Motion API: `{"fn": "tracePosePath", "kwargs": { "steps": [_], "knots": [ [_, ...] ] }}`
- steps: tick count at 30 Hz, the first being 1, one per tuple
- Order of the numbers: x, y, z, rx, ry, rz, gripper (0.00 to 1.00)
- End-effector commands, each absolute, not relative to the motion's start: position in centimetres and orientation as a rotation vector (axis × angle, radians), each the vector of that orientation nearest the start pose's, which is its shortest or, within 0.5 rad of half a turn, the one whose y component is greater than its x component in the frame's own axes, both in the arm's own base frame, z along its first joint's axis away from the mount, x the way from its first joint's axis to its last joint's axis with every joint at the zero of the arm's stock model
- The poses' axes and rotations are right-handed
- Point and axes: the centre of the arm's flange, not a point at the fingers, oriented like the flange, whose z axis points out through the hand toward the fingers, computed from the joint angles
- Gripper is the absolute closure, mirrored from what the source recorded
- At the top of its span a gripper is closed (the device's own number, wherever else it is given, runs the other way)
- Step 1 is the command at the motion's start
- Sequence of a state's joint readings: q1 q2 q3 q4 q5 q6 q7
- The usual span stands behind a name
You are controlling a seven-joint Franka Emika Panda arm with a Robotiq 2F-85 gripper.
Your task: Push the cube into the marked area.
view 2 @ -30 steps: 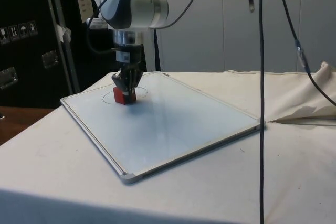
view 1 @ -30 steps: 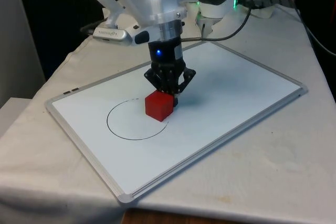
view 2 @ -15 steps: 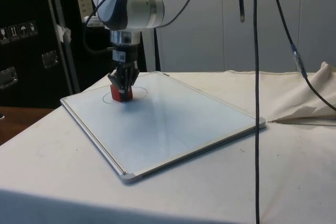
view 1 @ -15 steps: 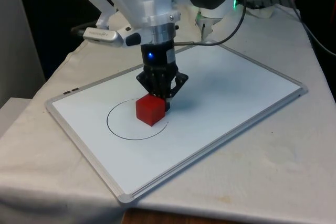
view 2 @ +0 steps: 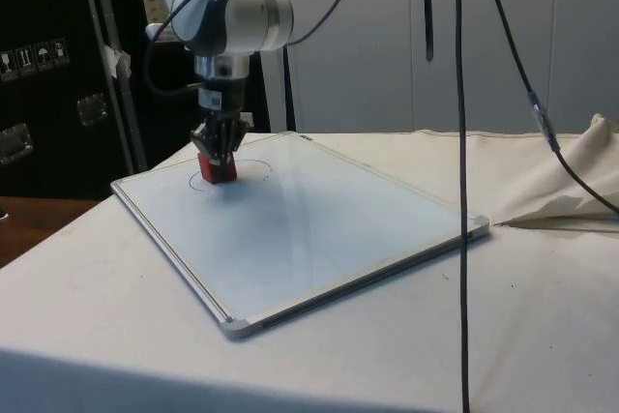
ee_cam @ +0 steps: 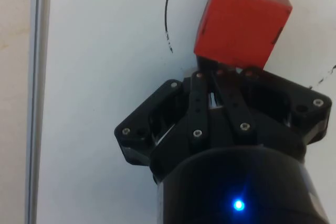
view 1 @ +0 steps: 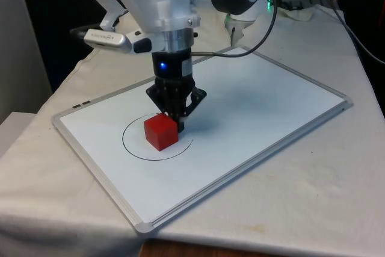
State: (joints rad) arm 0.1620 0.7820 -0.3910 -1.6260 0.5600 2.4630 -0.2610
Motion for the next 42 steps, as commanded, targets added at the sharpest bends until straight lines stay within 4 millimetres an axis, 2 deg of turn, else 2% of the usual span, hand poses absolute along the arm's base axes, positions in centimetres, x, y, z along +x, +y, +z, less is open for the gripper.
{"fn": "tracePosePath", "kwargs": {
  "steps": [1,13,17,21,22,24,29,38,39,42],
  "knots": [
    [68.9,-12.4,20.3,-3.022,0.408,-0.249,1.00],
    [68.4,-11.3,21.9,-2.984,0.412,-0.243,1.00],
    [68.2,-9.8,22.3,-2.975,0.407,-0.231,1.00],
    [68.3,-9.0,22.9,-2.977,0.392,-0.223,1.00],
    [68.4,-9.3,22.5,-2.972,0.391,-0.238,1.00],
    [68.3,-8.5,23.8,-2.979,0.373,-0.222,1.00],
    [68.2,-8.1,25.6,-2.983,0.336,-0.225,1.00],
    [67.0,-8.1,29.0,-2.998,0.260,-0.236,1.00],
    [67.2,-8.2,28.7,-2.994,0.267,-0.237,1.00],
    [66.5,-8.2,29.9,-3.002,0.238,-0.246,1.00]
  ]
}}
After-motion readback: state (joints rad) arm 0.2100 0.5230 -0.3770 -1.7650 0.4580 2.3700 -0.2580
